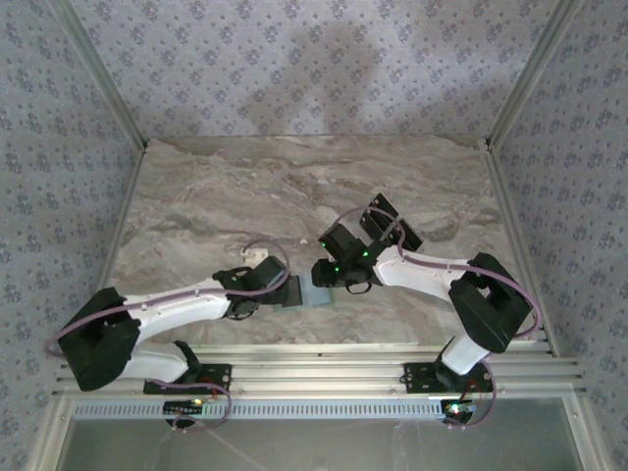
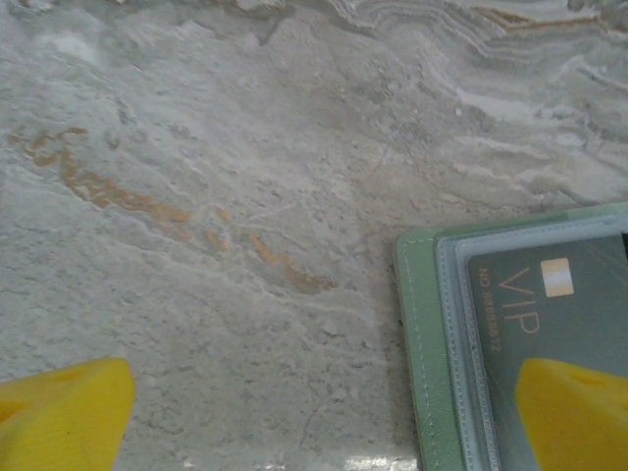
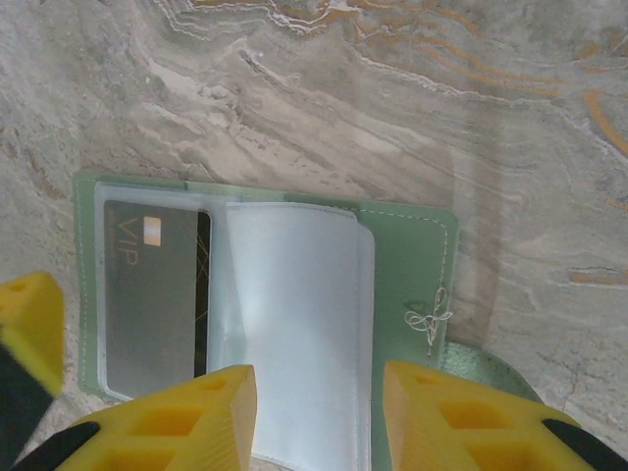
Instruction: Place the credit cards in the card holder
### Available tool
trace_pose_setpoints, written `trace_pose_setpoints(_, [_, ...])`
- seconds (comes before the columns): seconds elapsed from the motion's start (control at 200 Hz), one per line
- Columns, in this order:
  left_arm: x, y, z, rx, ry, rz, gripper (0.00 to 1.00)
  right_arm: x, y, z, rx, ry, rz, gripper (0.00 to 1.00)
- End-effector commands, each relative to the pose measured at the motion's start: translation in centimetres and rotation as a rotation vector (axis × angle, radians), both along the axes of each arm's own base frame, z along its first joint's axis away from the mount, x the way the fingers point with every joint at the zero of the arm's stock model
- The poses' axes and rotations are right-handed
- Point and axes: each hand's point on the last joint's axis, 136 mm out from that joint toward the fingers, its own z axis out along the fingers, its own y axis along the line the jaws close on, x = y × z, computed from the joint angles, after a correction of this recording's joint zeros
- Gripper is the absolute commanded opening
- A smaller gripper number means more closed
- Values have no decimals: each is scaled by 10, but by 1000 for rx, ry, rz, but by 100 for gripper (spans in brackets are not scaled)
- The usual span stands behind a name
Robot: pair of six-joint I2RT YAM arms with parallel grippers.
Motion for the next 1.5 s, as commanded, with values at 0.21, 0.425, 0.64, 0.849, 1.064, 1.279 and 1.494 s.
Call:
trace_pose_setpoints(0.21, [1,-9,-3,11,-3,-8,100,1,8,0,24,-2,28,41])
trace_pose_setpoints(0.425, [1,-8,-4,13,-5,-4,100,2,10,-10,9,14,33,41])
trace_pose_setpoints(0.64, [0,-7,-3,13,-9,-3,100,4,9,-25,-7,34,24,41])
trace_pose_setpoints(0.849, [0,-5,-3,13,-14,1,100,1,9,-33,5,57,23,42])
trace_pose_setpoints(1.064, [-1,-5,-4,11,-13,0,100,-3,23,-29,103,78,54,42])
trace_pose_setpoints(1.279, [-1,-5,-4,10,-13,0,100,-4,31,-24,158,91,66,41])
trace_pose_setpoints(1.494, [-1,-5,-5,11,-12,-1,100,0,27,-8,135,46,72,42])
